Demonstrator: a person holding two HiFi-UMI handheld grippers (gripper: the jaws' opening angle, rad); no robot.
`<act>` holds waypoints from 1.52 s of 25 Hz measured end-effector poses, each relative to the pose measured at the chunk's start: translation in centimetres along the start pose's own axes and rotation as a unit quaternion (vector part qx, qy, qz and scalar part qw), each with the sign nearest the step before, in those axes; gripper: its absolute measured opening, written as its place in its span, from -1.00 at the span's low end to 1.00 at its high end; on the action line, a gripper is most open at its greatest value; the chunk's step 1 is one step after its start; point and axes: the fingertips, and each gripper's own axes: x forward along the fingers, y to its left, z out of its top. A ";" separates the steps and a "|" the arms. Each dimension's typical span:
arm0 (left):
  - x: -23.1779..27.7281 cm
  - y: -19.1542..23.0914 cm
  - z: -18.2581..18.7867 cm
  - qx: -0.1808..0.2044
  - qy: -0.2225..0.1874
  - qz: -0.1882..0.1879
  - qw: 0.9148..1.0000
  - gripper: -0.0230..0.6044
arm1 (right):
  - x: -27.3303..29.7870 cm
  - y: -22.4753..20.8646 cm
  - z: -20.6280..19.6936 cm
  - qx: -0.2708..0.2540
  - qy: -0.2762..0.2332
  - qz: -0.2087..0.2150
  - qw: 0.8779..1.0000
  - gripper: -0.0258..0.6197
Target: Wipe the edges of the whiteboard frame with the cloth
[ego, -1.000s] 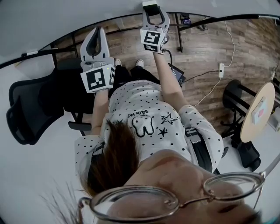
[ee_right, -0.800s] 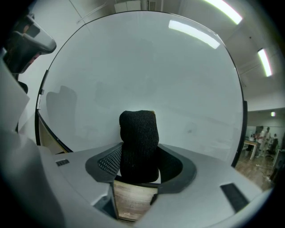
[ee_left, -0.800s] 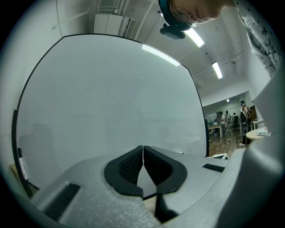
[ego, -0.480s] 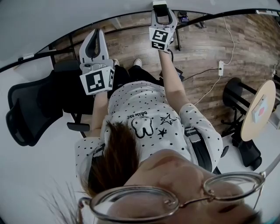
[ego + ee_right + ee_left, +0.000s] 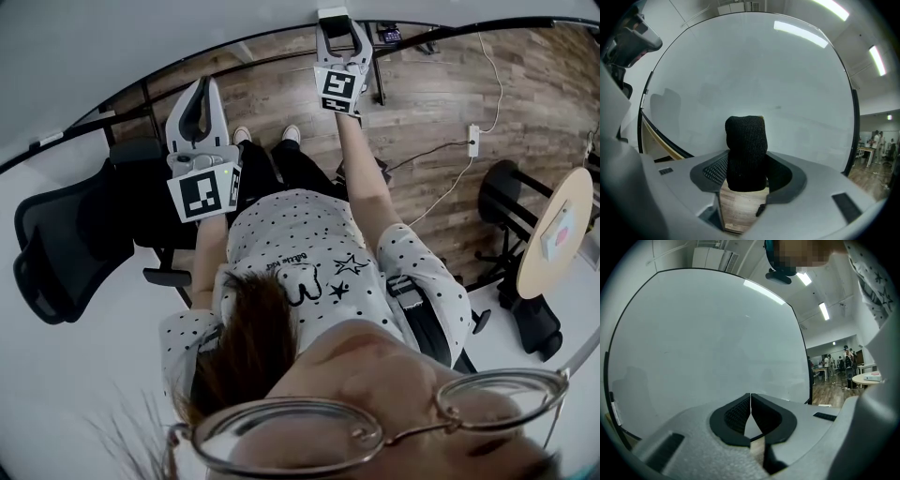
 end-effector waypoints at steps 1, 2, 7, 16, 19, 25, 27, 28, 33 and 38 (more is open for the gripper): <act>0.2 -0.2 -0.1 0.000 0.002 -0.001 1.000 -0.86 | 0.1 -0.1 -0.8 0.003 0.007 -0.002 1.000 -0.21; 0.3 -0.3 -0.2 0.001 0.004 -0.002 1.000 -0.86 | 0.1 -0.2 -1.7 0.006 0.016 -0.004 1.000 -0.21; 0.7 -0.2 -0.6 0.003 0.009 -0.008 1.000 -0.86 | 0.1 -1.6 -5.1 0.016 0.045 -0.025 0.999 -0.21; 1.9 -1.2 -1.1 0.000 0.016 -0.024 1.000 -0.86 | 0.1 -5.9 -3.5 0.006 0.018 -0.052 0.998 -0.21; 2.3 -1.9 -0.9 -0.003 0.015 -0.030 0.999 -0.86 | 0.1 -5.1 -1.4 0.004 -0.007 -0.027 1.000 -0.21; 2.2 -2.1 -0.2 -0.006 0.004 -0.040 0.999 -0.86 | 0.4 -4.6 -0.8 0.006 -0.006 -0.008 1.000 -0.21; 2.2 -1.9 -0.3 -0.011 0.002 -0.044 0.999 -0.86 | 0.4 -4.6 -0.8 -0.001 -0.001 -0.005 1.000 -0.21; 2.4 -1.9 -0.3 -0.016 0.002 -0.046 0.999 -0.86 | 0.6 -4.7 -0.7 -0.004 0.002 -0.002 1.000 -0.21; 3.5 -3.8 -0.1 -0.021 -0.001 -0.049 0.999 -0.86 | 0.1 -5.0 -0.9 -0.010 0.005 0.021 1.000 -0.21; 5.2 -7.3 -0.5 -0.032 0.004 -0.026 0.999 -0.87 | 0.2 -5.0 -1.1 -0.013 0.002 0.056 0.998 -0.21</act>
